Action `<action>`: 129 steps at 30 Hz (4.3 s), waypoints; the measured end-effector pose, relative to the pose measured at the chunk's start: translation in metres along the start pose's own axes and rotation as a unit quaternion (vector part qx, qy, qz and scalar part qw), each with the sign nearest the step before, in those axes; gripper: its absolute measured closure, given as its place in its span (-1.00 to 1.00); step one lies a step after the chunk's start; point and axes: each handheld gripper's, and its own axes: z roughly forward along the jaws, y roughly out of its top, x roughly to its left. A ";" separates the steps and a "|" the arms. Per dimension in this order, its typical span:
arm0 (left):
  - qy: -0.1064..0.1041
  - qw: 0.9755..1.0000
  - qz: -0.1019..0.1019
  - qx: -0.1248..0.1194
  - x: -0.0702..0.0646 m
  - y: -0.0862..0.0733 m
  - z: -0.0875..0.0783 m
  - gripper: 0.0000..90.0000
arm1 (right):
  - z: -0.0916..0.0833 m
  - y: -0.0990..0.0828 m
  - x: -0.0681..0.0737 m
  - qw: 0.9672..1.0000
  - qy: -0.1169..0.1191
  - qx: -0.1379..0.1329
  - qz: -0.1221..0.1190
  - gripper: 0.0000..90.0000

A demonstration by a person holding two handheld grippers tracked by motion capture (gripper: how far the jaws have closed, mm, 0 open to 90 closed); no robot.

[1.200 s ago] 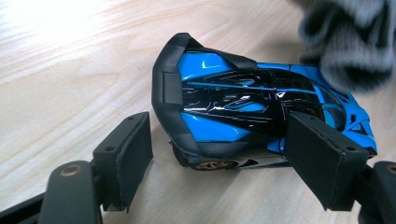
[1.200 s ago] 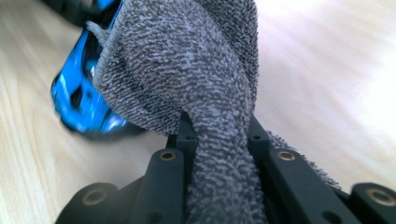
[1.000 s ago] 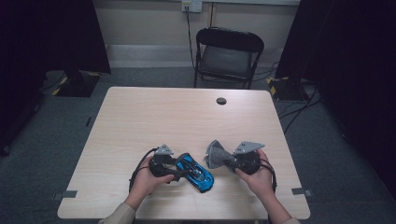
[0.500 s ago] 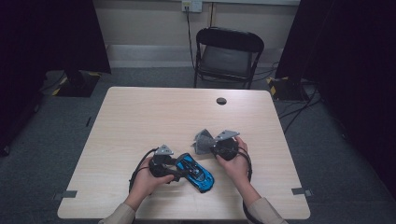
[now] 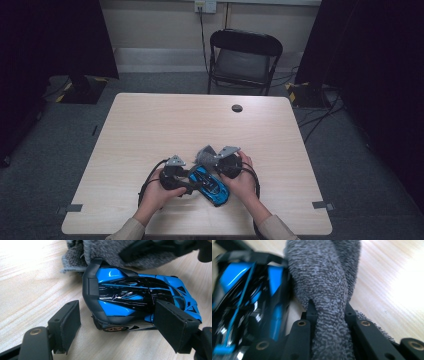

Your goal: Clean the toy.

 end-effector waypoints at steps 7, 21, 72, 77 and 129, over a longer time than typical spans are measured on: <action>0.000 1.000 -0.001 0.002 0.000 0.000 0.000 -0.54 | -0.010 -0.008 0.002 0.999 0.038 -0.002 -0.036 0.67; 0.001 1.000 0.001 0.002 0.001 0.000 0.000 -0.55 | -0.023 -0.023 -0.003 0.997 0.074 -0.008 -0.024 0.67; 0.005 1.000 0.007 0.006 -0.002 0.002 0.000 -0.54 | -0.061 -0.037 -0.037 0.996 0.062 -0.036 0.053 0.66; 0.006 1.000 0.012 0.004 -0.001 0.001 0.000 -0.54 | -0.034 -0.017 -0.025 0.997 0.063 -0.023 0.042 0.66; 0.008 1.000 0.025 0.006 -0.004 0.003 0.001 -0.55 | -0.053 -0.059 -0.009 0.991 0.128 -0.025 0.026 0.66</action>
